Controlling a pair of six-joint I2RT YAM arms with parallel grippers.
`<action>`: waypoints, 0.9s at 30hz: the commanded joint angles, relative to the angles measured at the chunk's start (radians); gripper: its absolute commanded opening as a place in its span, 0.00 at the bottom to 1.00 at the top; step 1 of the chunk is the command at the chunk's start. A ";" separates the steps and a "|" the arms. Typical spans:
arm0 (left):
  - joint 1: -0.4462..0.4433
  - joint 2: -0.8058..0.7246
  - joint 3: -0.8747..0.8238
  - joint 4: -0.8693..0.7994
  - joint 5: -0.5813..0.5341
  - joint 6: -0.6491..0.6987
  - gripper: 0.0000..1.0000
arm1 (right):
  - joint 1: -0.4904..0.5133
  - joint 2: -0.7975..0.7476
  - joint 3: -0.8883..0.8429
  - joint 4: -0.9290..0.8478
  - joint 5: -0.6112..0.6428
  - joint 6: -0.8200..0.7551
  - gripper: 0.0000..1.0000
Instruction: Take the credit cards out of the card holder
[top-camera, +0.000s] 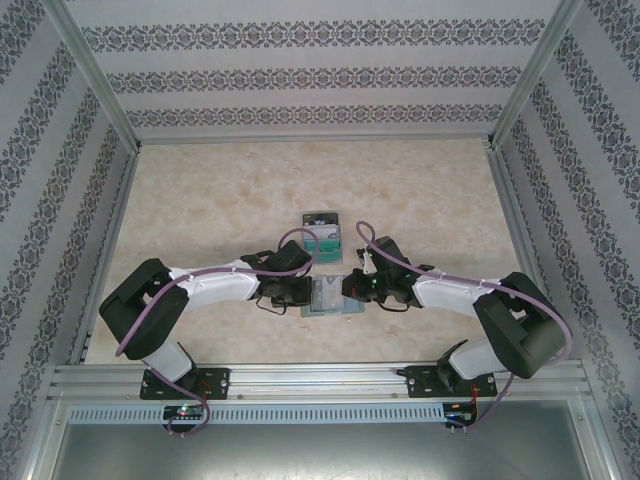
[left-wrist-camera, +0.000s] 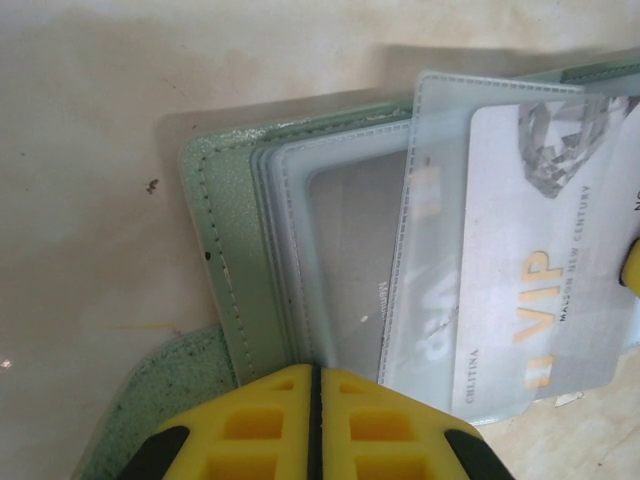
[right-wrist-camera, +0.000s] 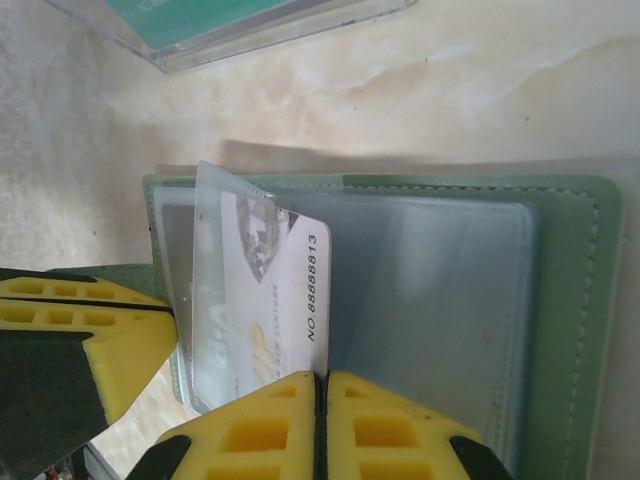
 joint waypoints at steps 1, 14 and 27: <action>0.007 0.031 0.003 -0.052 -0.030 0.007 0.00 | 0.002 0.031 -0.017 0.024 -0.023 -0.007 0.10; 0.007 0.020 -0.009 -0.048 -0.032 0.003 0.00 | 0.025 0.101 0.008 0.101 -0.028 0.028 0.22; 0.033 -0.057 0.065 -0.150 -0.090 0.037 0.00 | 0.029 0.039 0.016 0.060 0.005 0.021 0.22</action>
